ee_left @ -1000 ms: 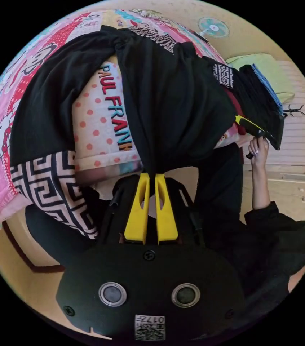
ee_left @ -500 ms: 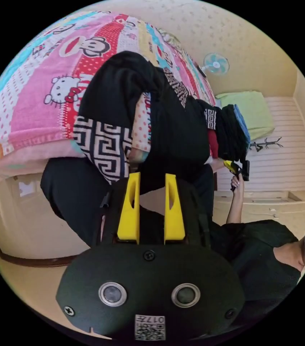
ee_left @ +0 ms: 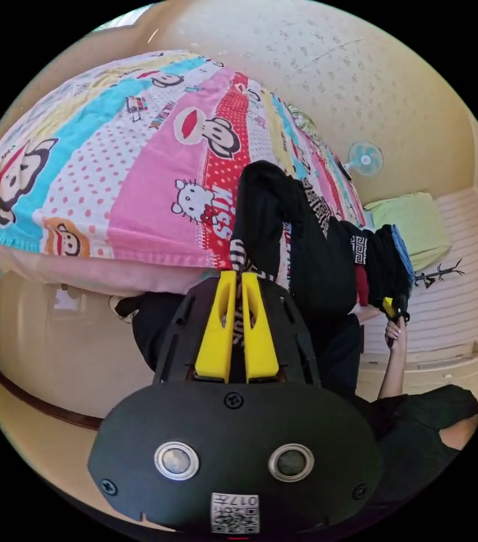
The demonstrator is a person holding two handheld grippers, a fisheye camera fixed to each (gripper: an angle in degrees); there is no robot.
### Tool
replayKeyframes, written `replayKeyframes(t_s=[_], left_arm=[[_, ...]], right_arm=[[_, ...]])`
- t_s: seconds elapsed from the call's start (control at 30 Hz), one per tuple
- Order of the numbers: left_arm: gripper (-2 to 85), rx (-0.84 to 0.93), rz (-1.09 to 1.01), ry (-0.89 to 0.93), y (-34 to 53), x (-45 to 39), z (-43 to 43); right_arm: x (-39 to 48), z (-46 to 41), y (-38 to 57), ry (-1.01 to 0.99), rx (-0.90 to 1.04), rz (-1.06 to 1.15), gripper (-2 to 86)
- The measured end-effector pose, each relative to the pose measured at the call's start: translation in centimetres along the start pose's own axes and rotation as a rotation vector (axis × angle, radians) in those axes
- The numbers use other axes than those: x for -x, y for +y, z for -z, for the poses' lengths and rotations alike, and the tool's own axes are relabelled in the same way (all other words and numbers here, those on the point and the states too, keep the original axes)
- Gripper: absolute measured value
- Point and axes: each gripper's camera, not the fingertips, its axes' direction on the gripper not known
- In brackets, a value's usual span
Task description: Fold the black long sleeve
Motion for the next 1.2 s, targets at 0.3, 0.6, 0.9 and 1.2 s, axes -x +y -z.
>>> replayKeyframes(t_s=[0.3, 0.6, 0.9, 1.2], left_arm=[[6.0, -0.066, 0.231, 0.057, -3.8, 18.5, 11.3], [12.3, -0.269, 0.498, 0.432, 8.0, 25.3, 6.2], [10.3, -0.475, 0.591, 0.474, 8.0, 26.3, 6.4], [0.2, -0.546, 0.589, 0.458, 8.4, 27.2, 7.5]], right_arm=[[-1.5, -4.5, -4.6, -0.034, 0.101, -0.011, 0.3], [-3.0, -4.2, -5.8, -0.043, 0.120, -0.067, 0.3], [-3.5, -4.2, -6.8, -0.107, 0.127, -0.063, 0.5], [-4.7, -3.2, -6.2, -0.102, 0.137, -0.115, 0.4]])
